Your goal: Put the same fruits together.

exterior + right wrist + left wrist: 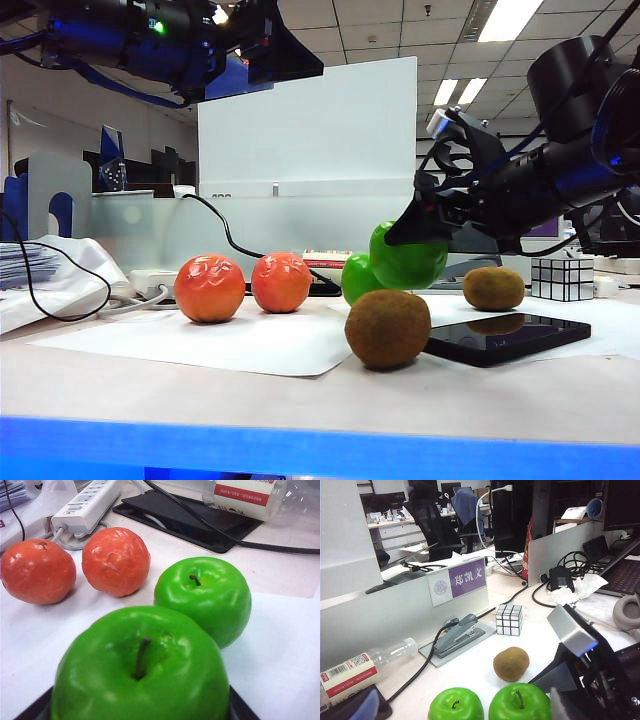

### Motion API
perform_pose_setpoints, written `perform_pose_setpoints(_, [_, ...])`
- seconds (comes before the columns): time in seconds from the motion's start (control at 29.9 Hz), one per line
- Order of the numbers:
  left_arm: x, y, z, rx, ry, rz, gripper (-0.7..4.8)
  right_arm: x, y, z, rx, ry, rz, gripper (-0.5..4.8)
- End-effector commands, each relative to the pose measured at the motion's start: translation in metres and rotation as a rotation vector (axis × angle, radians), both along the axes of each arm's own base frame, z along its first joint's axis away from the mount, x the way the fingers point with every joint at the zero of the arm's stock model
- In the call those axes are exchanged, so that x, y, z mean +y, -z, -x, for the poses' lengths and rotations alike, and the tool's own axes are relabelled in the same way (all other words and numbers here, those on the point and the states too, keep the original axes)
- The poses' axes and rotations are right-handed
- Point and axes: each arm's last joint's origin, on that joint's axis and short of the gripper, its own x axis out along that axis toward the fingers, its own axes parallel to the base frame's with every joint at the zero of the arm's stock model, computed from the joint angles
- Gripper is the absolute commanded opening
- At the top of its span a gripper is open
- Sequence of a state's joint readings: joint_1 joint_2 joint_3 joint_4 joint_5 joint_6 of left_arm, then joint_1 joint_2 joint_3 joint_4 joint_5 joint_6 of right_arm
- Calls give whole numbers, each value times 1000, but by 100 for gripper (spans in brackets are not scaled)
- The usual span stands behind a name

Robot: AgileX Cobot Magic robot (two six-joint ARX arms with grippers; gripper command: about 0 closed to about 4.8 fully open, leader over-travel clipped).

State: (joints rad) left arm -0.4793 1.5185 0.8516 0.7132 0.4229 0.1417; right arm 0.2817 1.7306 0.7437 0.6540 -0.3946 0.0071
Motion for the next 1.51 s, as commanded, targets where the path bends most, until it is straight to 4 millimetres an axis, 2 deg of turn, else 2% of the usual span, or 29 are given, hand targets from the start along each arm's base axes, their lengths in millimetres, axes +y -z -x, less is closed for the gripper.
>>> perform_pose_setpoints(0.03, [1,-4,1,-18,0,5,479,4,2,-8,-14,-40,-17,-5])
perform_pose_setpoints(0.33, [1,-4,1,-16,0,4,479,24,20,-13,22,-98,-5,-5])
perform_pose_setpoints(0.74, [1,-3,1,-13,0,3,479,27,19,-16,-7,-79,-3,0])
perform_pose_setpoints(0.77, [1,-3,1,-13,0,3,479,28,19,-17,-9,-69,0,28])
perform_pose_setpoints(0.84, [1,-3,1,-13,1,3,479,29,21,-20,-15,-53,4,163])
perform_pose_setpoints(0.87, [1,-3,1,-13,1,3,479,29,20,-20,-16,-52,3,199])
perform_pose_setpoints(1.0, [1,-3,1,-14,1,3,479,29,20,-20,-15,-53,3,199])
perform_pose_setpoints(1.07, [1,-3,1,-14,1,3,479,29,21,-20,-13,-54,3,230])
perform_pose_setpoints(1.17, [0,-3,1,-14,7,2,479,29,21,-20,-12,-58,2,380])
perform_pose_setpoints(1.2, [0,-3,1,-15,7,3,479,29,21,-20,-9,-58,3,412])
perform_pose_setpoints(1.31, [0,-3,1,-15,7,3,479,29,22,-20,5,-57,8,422])
perform_pose_setpoints(1.37, [0,-3,1,-15,7,3,479,29,24,-19,18,-57,11,479])
perform_pose_setpoints(1.51, [0,-3,1,-15,7,3,479,29,25,-19,34,-56,12,479])
